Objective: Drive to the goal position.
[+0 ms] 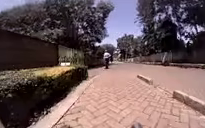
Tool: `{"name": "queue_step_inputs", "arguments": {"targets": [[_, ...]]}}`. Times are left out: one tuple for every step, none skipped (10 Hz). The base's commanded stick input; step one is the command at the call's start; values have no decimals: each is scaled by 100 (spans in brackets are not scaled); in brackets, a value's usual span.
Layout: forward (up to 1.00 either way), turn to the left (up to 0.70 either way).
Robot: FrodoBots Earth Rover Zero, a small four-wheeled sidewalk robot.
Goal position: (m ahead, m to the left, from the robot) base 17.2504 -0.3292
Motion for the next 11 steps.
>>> {"name": "queue_step_inputs", "arguments": {"targets": [[85,-14],[85,-1],[85,-9],[85,-17],[85,-25],[85,-33],[85,-34],[85,-34],[85,-34],[85,-33],[85,0]]}}
